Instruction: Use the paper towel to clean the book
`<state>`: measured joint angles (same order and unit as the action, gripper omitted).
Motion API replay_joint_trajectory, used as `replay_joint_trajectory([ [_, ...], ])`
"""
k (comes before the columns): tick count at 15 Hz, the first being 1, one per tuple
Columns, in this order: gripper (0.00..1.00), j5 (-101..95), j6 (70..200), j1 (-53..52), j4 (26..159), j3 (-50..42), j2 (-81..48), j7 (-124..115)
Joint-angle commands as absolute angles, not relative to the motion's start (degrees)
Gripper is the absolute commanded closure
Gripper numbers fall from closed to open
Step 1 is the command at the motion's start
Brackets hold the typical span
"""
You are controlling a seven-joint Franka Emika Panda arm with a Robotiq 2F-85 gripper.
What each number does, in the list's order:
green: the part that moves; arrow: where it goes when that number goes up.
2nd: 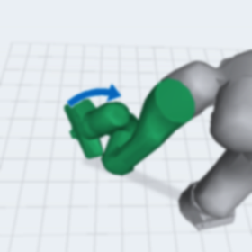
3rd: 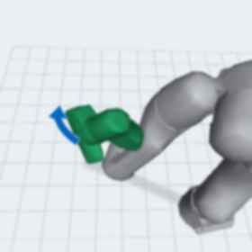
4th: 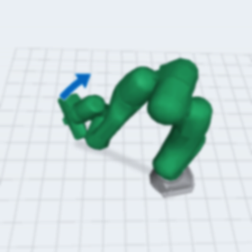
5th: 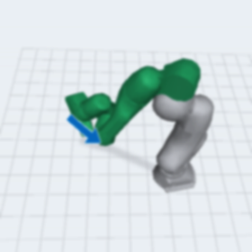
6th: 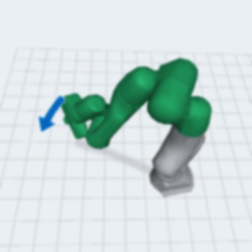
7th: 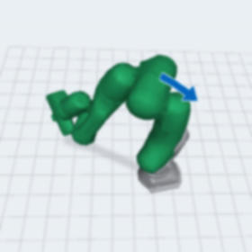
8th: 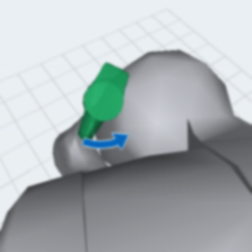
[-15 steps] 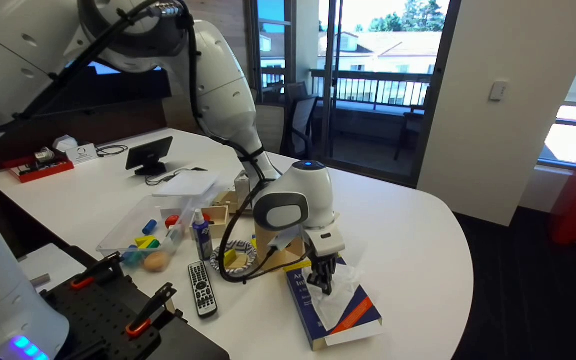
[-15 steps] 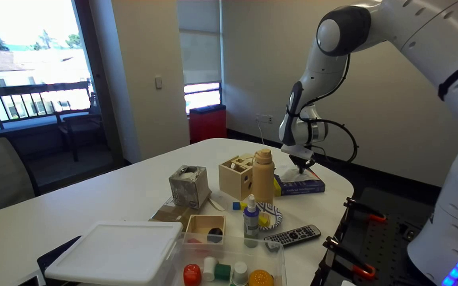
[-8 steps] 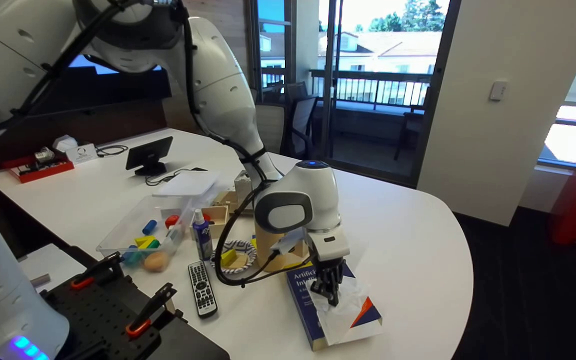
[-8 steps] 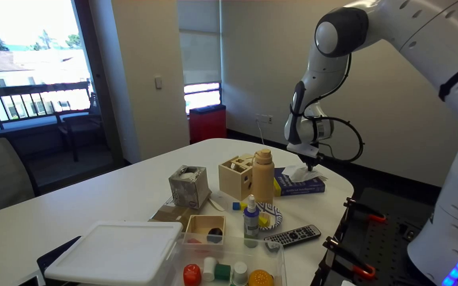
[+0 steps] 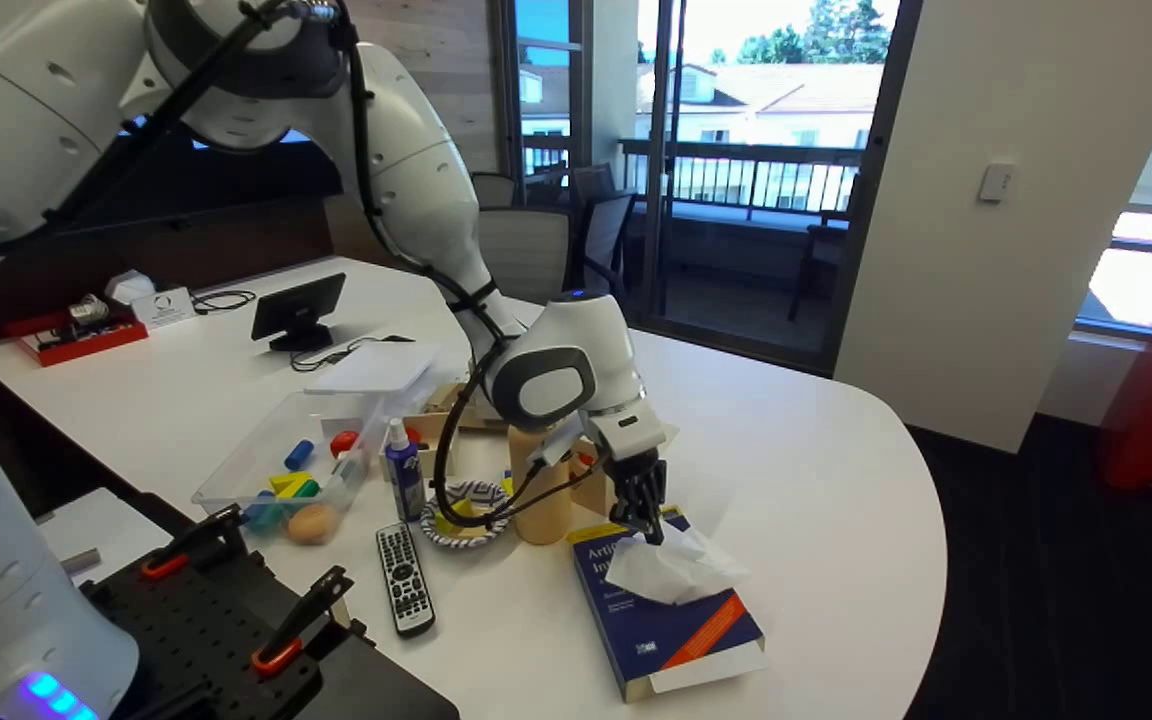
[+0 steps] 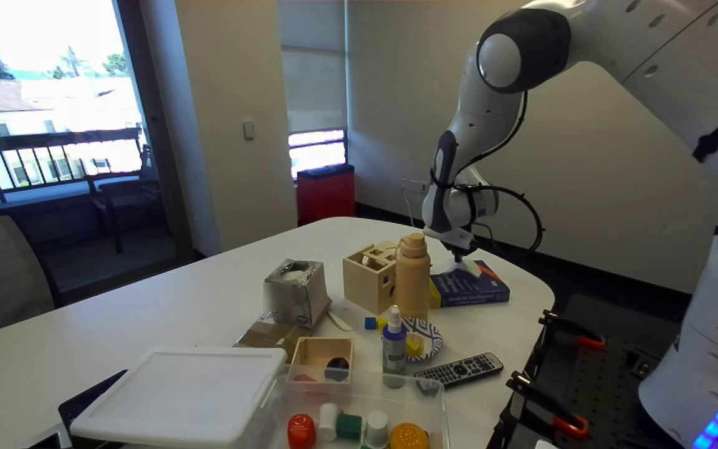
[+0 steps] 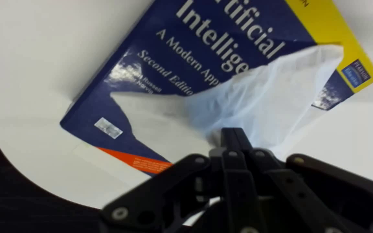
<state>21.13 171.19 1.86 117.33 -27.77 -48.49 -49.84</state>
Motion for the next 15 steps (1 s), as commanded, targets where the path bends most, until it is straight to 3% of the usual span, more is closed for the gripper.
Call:
replay_joint_trajectory([
  [1, 1.00, 20.2, 172.6, 0.1, 116.3, -27.4, -49.3, -50.8],
  [11, 1.00, 21.9, 170.0, 10.0, 119.1, -14.9, -44.7, -43.7],
  [15, 1.00, 21.8, 168.2, 11.3, 121.3, -15.3, -42.6, -42.0],
])
